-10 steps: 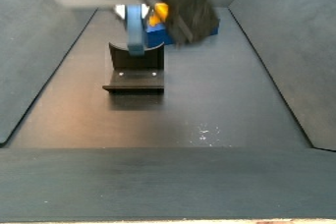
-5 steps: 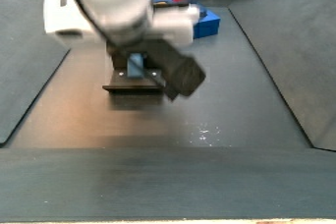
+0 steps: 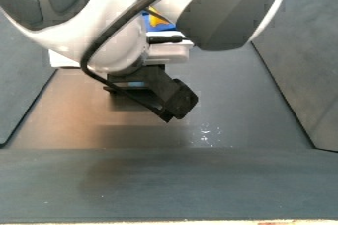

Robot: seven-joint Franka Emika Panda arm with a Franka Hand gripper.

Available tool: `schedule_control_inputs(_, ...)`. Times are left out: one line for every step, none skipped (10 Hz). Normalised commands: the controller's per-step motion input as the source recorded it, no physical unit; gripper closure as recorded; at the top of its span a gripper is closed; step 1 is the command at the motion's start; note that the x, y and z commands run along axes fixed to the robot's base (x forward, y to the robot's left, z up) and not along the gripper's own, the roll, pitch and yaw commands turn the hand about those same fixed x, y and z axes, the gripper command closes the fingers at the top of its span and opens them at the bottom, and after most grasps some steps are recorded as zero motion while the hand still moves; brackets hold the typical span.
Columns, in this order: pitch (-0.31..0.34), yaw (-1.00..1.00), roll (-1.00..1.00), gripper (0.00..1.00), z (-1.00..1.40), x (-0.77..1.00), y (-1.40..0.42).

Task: Pick up the rectangle object. Place the rectangle object on the fixture. Regrasp the rectangle object. Move to above the board. Insert the rectangle object.
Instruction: Place the rectangle object on the fixture, then regrasp the rectangle object.

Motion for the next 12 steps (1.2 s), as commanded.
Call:
schedule_control_inputs(0.000,0.00,0.00,0.00,0.00,0.00,0.00)
schedule_control_inputs(0.078,-0.07,0.05,0.00,1.00,0.00,0.00)
schedule_control_inputs(0.088,-0.05,0.07,0.00,1.00,-0.01,0.00)
schedule_control_inputs(0.096,-0.05,0.08,0.00,1.00,-0.02,0.00)
schedule_control_inputs(0.086,-0.04,0.11,0.00,1.00,-0.03,0.00)
schedule_control_inputs(0.082,-0.04,0.12,0.00,1.00,-0.04,-0.01)
schedule_control_inputs(0.068,-0.04,0.13,0.00,0.93,-0.05,-0.01)
schedule_control_inputs(0.056,-0.04,0.12,0.00,0.78,-0.05,-0.01)
schedule_control_inputs(0.046,-0.03,0.12,0.00,0.61,-0.04,-0.01)
schedule_control_inputs(0.049,-0.03,0.11,0.00,0.45,-0.04,-0.01)
schedule_control_inputs(0.056,-0.02,0.11,0.00,0.23,-0.04,0.00)
schedule_control_inputs(0.056,0.03,1.00,0.00,0.69,-0.08,-1.00)
